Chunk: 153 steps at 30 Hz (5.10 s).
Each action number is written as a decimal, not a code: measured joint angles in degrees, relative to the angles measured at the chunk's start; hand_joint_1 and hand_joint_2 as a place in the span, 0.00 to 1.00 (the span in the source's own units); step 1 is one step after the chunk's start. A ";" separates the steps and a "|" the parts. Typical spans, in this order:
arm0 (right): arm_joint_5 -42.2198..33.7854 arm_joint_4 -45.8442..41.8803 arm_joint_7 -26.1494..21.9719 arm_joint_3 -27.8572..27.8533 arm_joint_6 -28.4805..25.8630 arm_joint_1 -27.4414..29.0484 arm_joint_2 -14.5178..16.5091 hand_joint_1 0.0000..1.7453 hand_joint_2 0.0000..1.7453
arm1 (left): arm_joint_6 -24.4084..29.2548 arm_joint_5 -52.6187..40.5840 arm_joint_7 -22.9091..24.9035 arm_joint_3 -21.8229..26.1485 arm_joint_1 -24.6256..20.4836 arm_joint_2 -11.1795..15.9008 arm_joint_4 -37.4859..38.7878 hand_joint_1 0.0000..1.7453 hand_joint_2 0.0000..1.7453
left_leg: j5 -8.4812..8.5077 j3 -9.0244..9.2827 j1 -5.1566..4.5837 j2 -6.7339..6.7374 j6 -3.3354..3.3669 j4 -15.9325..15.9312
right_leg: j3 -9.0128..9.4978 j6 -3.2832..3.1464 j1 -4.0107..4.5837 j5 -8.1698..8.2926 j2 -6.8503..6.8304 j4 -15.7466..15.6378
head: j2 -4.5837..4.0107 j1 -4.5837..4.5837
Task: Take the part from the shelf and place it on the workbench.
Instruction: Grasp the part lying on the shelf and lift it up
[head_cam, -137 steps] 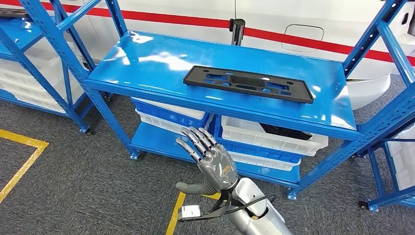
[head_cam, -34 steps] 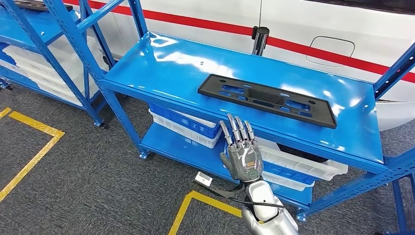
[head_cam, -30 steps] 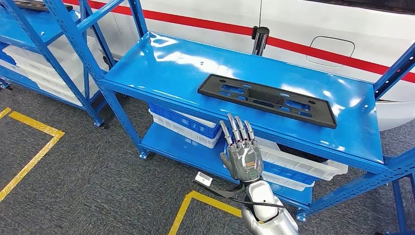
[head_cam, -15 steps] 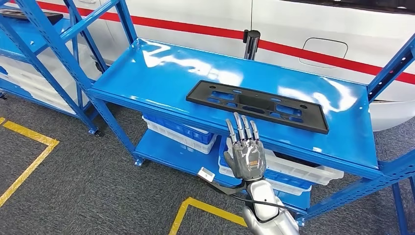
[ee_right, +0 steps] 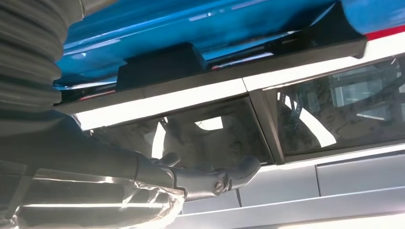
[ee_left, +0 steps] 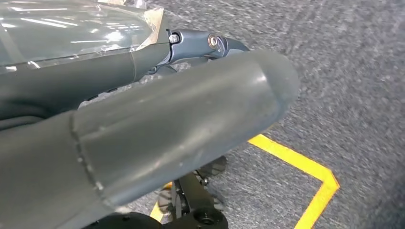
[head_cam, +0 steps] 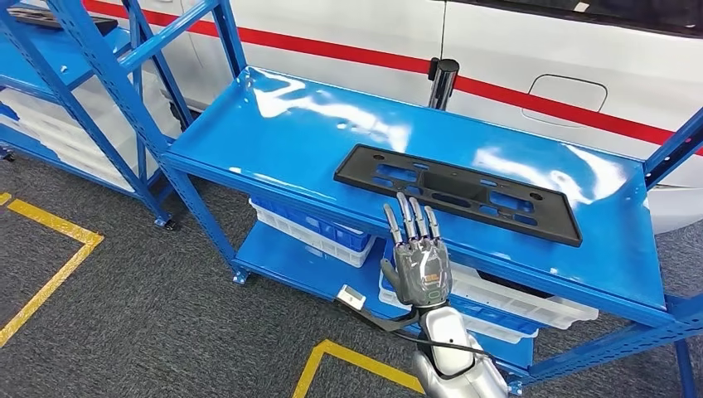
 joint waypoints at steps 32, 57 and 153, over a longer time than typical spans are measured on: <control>0.31 0.94 20.35 4.97 0.28 -4.43 -8.35 0.00 1.00 | 1.01 -2.32 0.45 1.17 0.03 -0.35 0.02 0.00 0.00 | 2.13 -3.31 -0.71 0.20 -0.52 1.18 | 3.83 -0.96 -0.09 -2.41 0.21 -1.53 | 0.00 -0.58; 0.31 11.82 20.21 3.31 7.38 -14.16 -6.83 0.00 1.00 | 1.21 -3.66 2.09 1.16 -0.19 -0.73 0.04 0.00 0.00 | 2.24 -3.25 -0.53 0.23 -0.33 1.18 | 3.98 -0.81 -0.06 -2.31 0.17 -1.52 | 0.00 -0.60; -15.38 -11.43 -12.07 4.56 -1.51 -27.10 -6.71 1.00 1.00 | 3.15 -6.07 1.56 1.62 -0.32 -2.07 0.07 0.00 0.00 | 2.28 -3.32 -0.42 0.16 -0.30 1.18 | 3.78 -0.83 0.05 -2.33 0.04 -1.50 | 0.00 -0.66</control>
